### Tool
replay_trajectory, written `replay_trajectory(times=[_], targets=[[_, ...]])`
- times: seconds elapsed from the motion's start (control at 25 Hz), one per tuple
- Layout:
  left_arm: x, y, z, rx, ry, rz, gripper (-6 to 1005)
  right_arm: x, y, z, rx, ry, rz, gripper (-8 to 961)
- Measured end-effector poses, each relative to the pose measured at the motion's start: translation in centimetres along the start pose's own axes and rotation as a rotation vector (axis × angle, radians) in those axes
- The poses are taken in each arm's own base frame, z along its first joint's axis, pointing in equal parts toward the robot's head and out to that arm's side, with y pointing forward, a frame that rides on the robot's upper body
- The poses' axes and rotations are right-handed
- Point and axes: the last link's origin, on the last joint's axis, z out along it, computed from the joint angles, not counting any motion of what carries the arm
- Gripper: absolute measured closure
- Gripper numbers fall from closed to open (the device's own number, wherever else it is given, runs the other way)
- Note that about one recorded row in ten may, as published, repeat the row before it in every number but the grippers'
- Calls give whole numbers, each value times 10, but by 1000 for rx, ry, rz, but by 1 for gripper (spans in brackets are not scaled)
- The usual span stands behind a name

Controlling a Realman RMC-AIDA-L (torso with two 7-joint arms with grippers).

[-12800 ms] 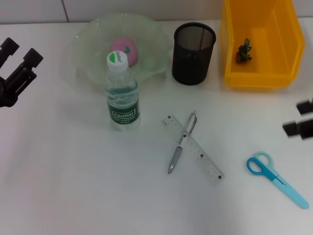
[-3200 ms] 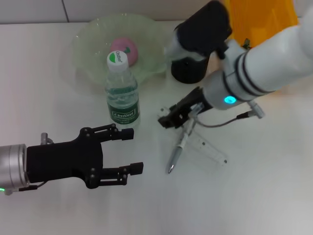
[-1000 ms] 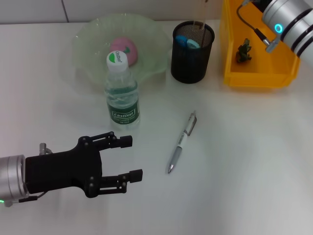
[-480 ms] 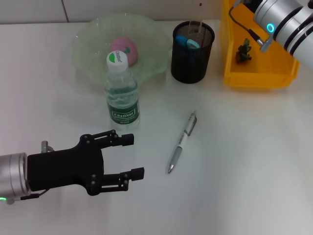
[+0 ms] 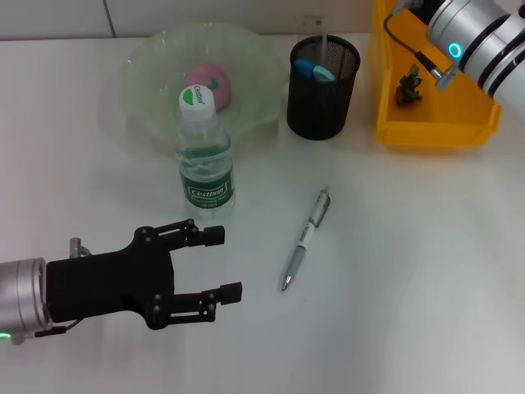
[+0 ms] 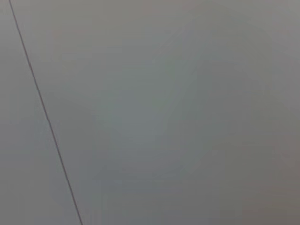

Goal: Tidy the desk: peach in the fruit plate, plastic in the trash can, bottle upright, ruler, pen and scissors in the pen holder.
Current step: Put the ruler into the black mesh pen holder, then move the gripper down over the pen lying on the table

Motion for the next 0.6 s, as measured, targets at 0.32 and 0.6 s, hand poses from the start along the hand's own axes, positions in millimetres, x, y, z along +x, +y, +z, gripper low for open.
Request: replay_trajectory(times=[0.32, 0.6], targets=[[0, 1, 0, -4, 8, -6, 325, -23, 7, -36, -179, -39, 3, 501], [1, 2, 0, -6, 17, -14, 326, -45, 12, -68, -287, 46, -37, 383]])
